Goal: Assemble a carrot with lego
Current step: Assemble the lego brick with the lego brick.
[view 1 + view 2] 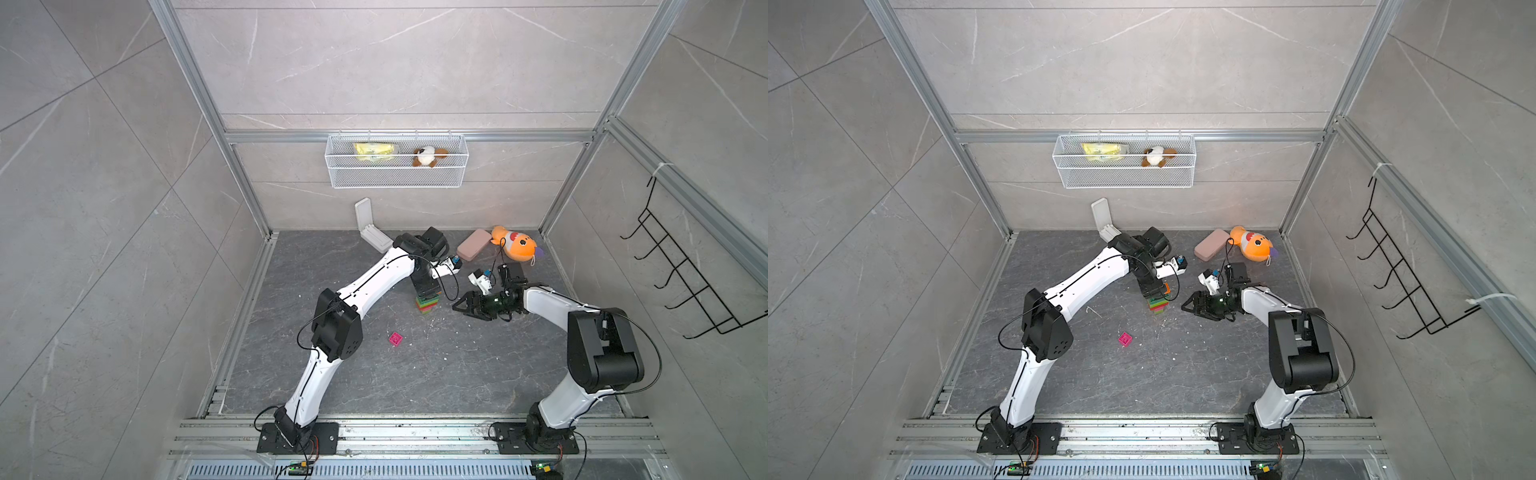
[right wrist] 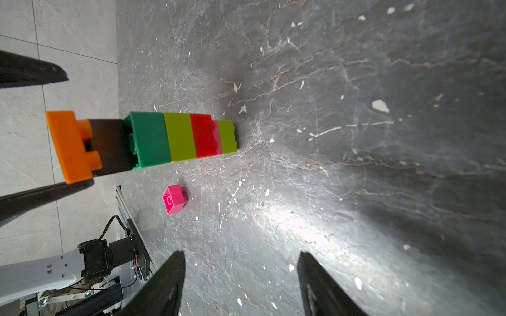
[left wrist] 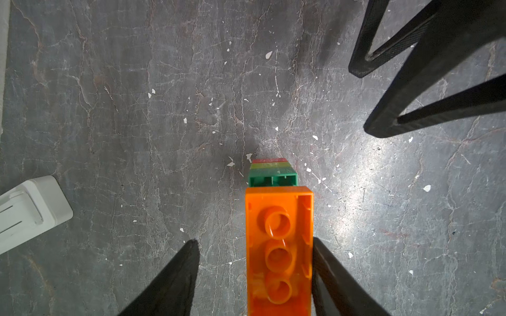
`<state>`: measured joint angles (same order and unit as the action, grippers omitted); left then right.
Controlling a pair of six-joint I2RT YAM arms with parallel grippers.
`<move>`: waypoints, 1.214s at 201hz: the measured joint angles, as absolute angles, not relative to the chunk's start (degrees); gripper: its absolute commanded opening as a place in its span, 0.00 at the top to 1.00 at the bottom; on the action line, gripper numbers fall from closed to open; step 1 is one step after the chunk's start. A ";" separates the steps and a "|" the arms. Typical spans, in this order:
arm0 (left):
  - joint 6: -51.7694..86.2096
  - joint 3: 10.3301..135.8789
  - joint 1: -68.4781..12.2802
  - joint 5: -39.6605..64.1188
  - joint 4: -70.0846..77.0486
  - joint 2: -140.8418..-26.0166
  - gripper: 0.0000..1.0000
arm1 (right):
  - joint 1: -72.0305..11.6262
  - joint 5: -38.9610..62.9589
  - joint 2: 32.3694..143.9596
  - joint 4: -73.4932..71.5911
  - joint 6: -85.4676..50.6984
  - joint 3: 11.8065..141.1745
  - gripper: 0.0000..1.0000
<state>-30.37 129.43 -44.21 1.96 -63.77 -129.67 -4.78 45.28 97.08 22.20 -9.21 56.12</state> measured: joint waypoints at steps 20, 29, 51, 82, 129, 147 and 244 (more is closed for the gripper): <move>-30.26 129.40 -44.10 1.96 -63.70 -129.58 0.33 | -4.78 45.28 97.08 22.20 -9.21 56.12 0.32; -30.20 129.40 -44.05 1.96 -63.66 -129.54 0.33 | -4.78 45.28 97.08 22.17 -9.19 56.12 0.32; -30.06 129.40 -43.88 1.96 -63.37 -129.34 0.33 | -4.78 45.28 97.08 22.17 -9.21 56.12 0.32; -29.91 129.38 -43.81 2.11 -63.05 -129.14 0.32 | -4.78 45.25 97.10 22.15 -9.21 56.12 0.32; -29.54 128.09 -43.72 3.36 -62.89 -128.70 0.31 | -4.78 45.28 97.43 22.00 -9.21 56.12 0.32; -29.45 127.76 -43.72 3.68 -62.89 -128.70 0.30 | -4.78 45.28 97.54 22.00 -9.21 56.12 0.32; -27.51 124.55 -43.72 6.61 -60.88 -124.66 0.34 | -4.78 45.50 98.04 21.98 -9.21 56.10 0.32</move>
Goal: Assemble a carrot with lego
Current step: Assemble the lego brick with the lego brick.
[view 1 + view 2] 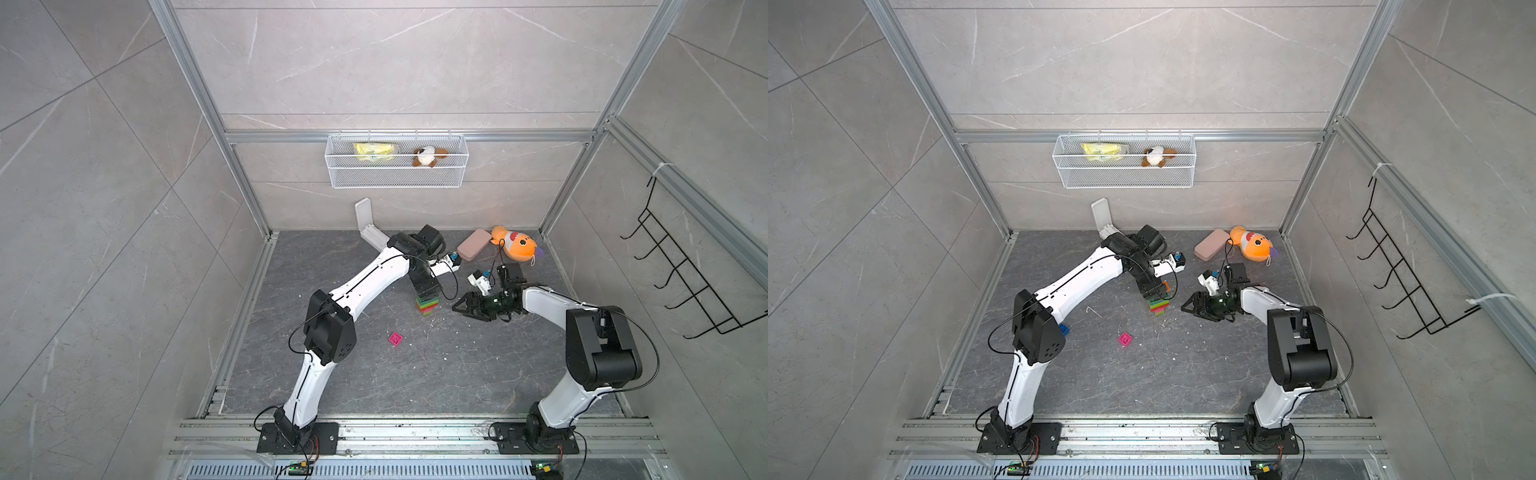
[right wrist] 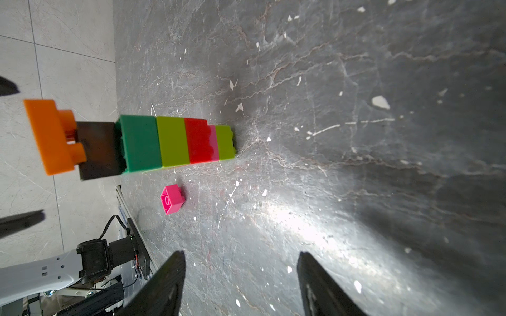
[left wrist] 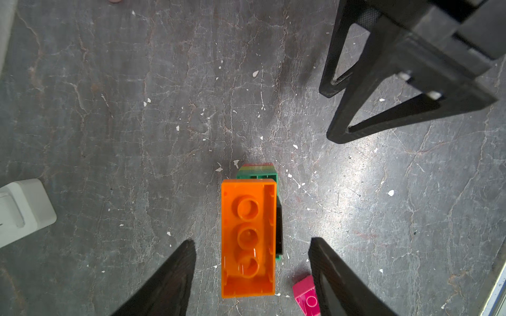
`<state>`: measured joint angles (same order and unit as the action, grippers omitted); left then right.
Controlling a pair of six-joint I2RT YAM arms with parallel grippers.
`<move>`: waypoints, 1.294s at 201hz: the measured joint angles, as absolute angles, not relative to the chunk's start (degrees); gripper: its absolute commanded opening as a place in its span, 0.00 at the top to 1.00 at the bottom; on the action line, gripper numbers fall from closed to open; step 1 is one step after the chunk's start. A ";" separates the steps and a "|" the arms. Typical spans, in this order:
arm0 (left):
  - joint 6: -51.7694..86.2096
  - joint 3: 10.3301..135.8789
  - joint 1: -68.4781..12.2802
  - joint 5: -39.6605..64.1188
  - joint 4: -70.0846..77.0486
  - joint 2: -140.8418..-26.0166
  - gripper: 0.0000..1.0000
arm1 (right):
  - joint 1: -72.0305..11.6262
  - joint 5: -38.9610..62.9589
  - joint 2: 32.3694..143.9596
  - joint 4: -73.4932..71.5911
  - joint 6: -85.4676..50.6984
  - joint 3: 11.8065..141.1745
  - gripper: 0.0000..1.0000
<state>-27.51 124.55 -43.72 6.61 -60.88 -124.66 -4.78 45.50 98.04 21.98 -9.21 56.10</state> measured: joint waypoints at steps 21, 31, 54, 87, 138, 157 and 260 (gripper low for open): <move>-26.61 124.40 -43.72 6.55 -60.55 -124.09 0.36 | -4.78 45.63 98.04 21.98 -9.21 56.10 0.32; -26.24 124.31 -43.72 6.33 -60.31 -124.09 0.36 | -4.78 45.71 98.04 21.98 -9.21 56.10 0.32; -25.69 124.05 -43.72 5.67 -60.25 -124.09 0.34 | -4.78 45.74 98.04 21.98 -9.21 56.10 0.32; -25.50 124.18 -43.72 4.91 -60.40 -124.14 0.32 | -4.78 45.74 98.04 21.98 -9.21 56.10 0.32; -25.50 126.02 -43.62 5.26 -61.34 -125.16 0.31 | -4.78 45.76 98.06 21.98 -9.21 56.10 0.32; -25.50 126.54 -43.62 5.76 -61.76 -126.19 0.33 | -4.78 45.89 98.06 21.98 -9.21 56.07 0.32; -25.50 126.96 -43.59 6.59 -63.09 -127.35 0.49 | -4.78 45.91 98.15 21.98 -9.21 56.07 0.32</move>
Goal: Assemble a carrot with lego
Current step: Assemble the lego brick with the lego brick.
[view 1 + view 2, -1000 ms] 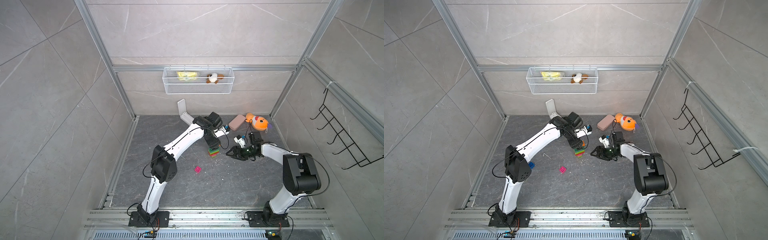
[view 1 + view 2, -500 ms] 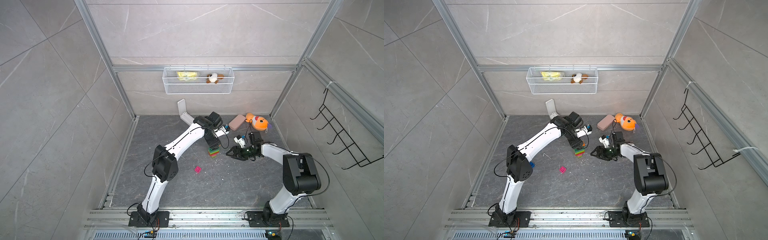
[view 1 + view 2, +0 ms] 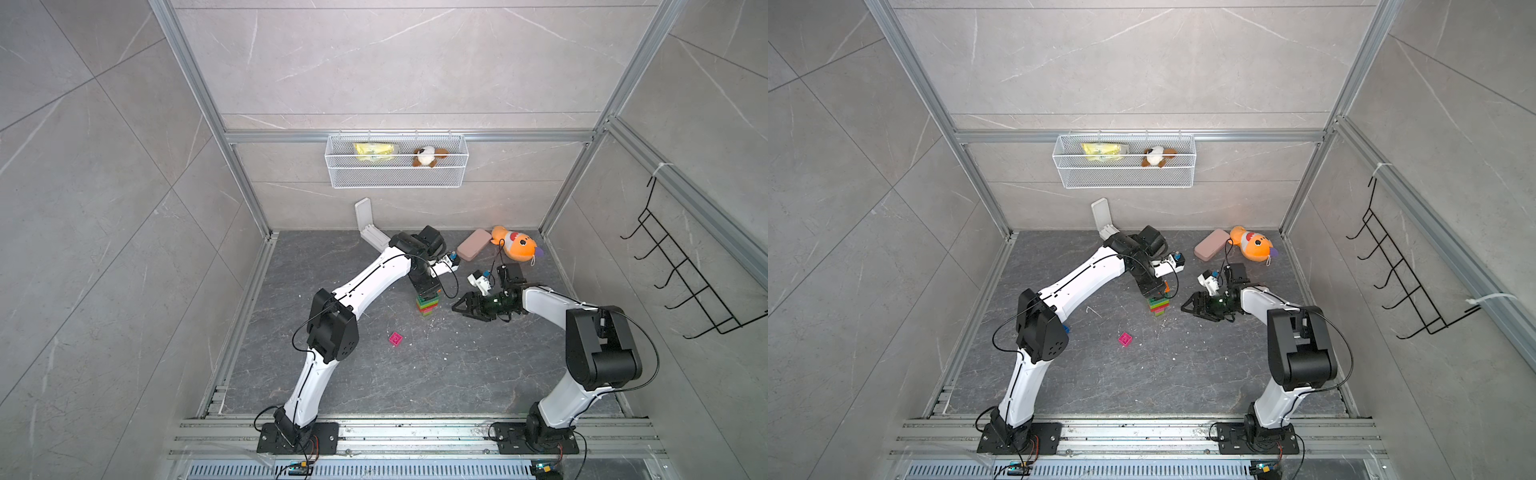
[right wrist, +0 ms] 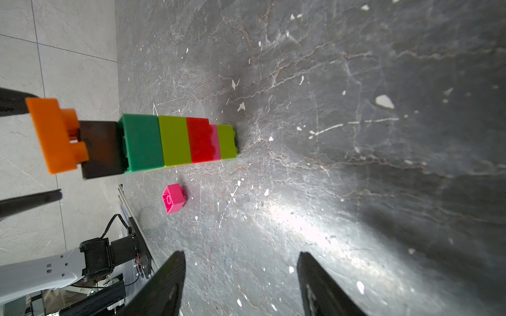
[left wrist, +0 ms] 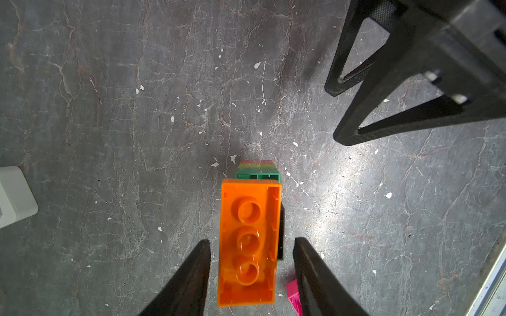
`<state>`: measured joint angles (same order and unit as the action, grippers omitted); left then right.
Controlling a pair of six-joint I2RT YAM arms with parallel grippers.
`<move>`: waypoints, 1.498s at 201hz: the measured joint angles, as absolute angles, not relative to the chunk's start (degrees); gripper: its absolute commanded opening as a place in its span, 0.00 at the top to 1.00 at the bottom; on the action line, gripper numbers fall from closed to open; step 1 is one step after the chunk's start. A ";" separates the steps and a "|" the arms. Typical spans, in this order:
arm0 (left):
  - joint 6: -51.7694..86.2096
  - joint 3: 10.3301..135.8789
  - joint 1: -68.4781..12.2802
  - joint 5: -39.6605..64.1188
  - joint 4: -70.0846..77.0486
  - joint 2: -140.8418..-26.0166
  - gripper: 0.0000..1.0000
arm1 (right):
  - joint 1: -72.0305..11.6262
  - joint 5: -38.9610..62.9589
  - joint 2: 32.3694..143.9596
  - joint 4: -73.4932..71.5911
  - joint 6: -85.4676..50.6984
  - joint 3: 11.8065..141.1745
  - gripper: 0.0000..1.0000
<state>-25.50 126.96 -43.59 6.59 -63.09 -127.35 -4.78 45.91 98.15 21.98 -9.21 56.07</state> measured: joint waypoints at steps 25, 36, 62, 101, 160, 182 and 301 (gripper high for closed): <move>-25.50 126.98 -43.59 6.61 -63.20 -127.35 0.52 | -4.78 45.91 98.15 21.96 -9.21 56.07 0.32; -25.50 126.98 -43.59 6.63 -63.24 -127.35 0.52 | -4.78 45.91 98.17 21.96 -9.21 56.07 0.32; -25.47 126.96 -43.59 6.66 -63.40 -127.35 0.54 | -4.78 45.91 98.17 21.96 -9.21 56.07 0.32; -25.21 126.98 -43.59 6.81 -63.92 -127.57 0.57 | -4.78 45.93 98.17 21.98 -9.21 56.07 0.32; -24.45 127.28 -43.57 7.55 -64.45 -128.53 0.58 | -4.78 46.11 98.17 21.96 -9.21 56.07 0.32; -24.38 127.61 -43.51 7.55 -64.51 -129.36 0.56 | -4.78 46.13 98.17 21.96 -9.19 56.07 0.32; -23.09 127.66 -43.46 7.64 -63.70 -129.32 0.32 | -4.78 46.15 98.28 21.96 -9.19 56.07 0.32</move>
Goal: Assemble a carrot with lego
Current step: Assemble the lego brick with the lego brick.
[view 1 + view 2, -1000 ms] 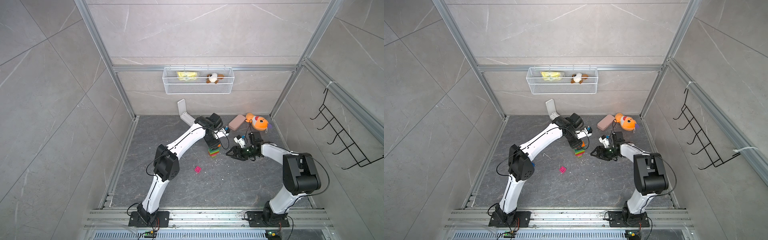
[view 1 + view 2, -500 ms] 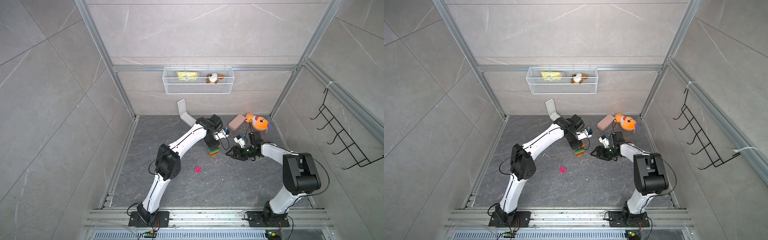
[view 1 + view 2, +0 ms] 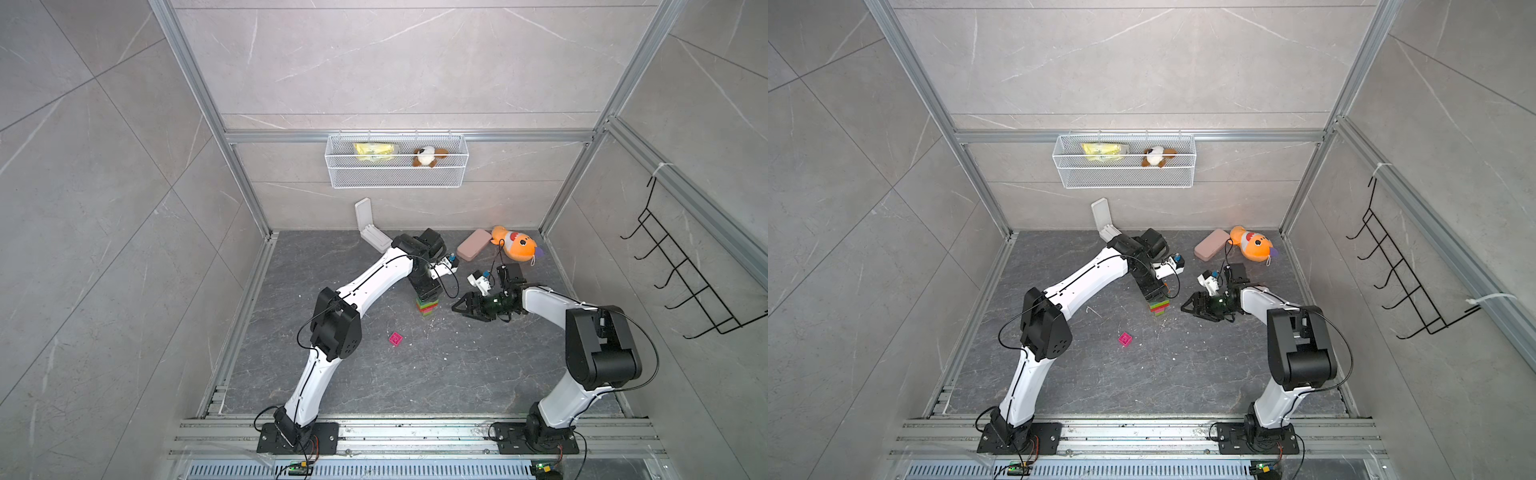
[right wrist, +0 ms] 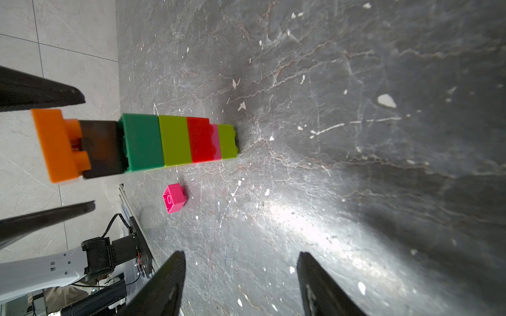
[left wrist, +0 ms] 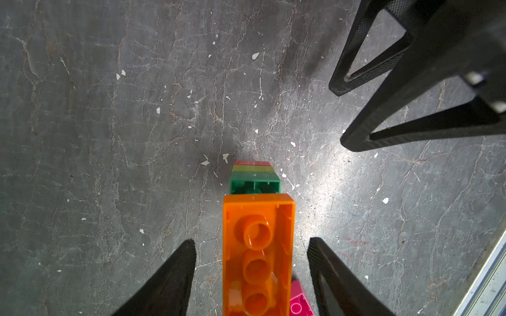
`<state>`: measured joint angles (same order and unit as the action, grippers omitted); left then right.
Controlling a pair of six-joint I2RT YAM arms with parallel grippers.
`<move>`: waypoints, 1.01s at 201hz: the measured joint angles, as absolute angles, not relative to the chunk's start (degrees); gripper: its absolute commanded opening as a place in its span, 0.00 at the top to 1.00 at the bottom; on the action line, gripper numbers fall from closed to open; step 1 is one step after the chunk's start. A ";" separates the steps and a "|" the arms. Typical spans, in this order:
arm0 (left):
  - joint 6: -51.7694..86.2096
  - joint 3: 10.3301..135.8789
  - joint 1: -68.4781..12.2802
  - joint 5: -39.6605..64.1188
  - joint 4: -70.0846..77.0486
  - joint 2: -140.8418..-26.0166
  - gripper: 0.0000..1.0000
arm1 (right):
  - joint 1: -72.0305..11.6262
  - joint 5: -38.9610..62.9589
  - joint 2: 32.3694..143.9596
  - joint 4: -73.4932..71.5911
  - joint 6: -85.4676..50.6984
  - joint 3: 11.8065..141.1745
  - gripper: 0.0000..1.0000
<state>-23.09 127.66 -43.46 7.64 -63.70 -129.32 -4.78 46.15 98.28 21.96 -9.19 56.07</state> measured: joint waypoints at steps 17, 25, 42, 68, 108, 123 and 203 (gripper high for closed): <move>-23.00 127.66 -43.46 7.62 -63.53 -128.88 0.32 | -4.78 46.15 98.32 21.87 -9.21 56.07 0.32; -22.94 127.66 -43.46 7.62 -63.44 -128.70 0.32 | -4.78 46.17 98.37 21.78 -9.21 56.07 0.32; -22.90 127.63 -43.46 7.62 -63.22 -128.33 0.32 | -4.78 46.22 98.48 21.56 -9.21 56.07 0.32; -22.85 127.28 -43.44 7.66 -62.76 -127.44 0.31 | -4.78 46.37 98.76 21.54 -9.21 56.07 0.32; -22.55 125.23 -43.03 8.14 -61.54 -124.64 0.34 | -4.78 46.54 98.80 21.56 -9.21 56.07 0.32; -22.31 125.10 -42.61 8.08 -61.06 -123.92 0.40 | -4.78 46.57 98.80 21.54 -9.21 56.07 0.32; -21.87 127.13 -41.63 7.46 -61.19 -125.05 0.49 | -4.78 46.54 98.80 21.54 -9.21 56.07 0.32</move>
